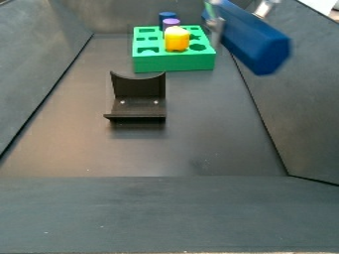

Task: Pick up the hexagon object. Move up. Place the hexagon object on the fixture. Regrasp the hexagon object. Move to above the board. Insert the hexagon object.
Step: Place the hexagon object on the fixture.

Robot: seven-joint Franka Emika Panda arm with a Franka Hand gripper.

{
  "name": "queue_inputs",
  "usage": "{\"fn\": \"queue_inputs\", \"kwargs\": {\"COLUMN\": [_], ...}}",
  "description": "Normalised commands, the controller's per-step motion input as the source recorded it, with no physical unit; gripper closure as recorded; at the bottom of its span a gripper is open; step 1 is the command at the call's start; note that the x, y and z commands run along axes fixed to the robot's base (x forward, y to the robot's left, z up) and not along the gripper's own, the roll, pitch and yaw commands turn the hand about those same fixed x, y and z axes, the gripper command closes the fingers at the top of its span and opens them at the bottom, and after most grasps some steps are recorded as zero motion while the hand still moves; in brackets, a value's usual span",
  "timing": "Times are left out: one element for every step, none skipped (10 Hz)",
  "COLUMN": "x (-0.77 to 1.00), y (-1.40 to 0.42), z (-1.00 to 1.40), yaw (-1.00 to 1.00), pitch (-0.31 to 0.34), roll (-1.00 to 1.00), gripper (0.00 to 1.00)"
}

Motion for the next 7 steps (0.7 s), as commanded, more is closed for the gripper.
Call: {"fn": "queue_inputs", "kwargs": {"x": [1.0, 1.0, 1.0, 1.0, 1.0, 1.0, 1.0], "y": [-0.49, -0.47, -0.41, -0.38, -0.35, -0.3, -0.26], "z": [0.02, 0.02, 0.01, 0.01, 0.01, 0.01, 0.01], "yaw": [-0.97, -0.81, -0.49, -0.32, -0.21, -0.12, -0.07], "pitch": [-0.015, -0.006, 0.015, 0.031, 0.045, 0.067, 0.084], "roll": [-0.08, -0.08, -0.08, -0.08, -0.07, -0.06, -0.05], "gripper": [1.0, 1.0, 1.0, 1.0, 1.0, 1.0, 1.0]}}
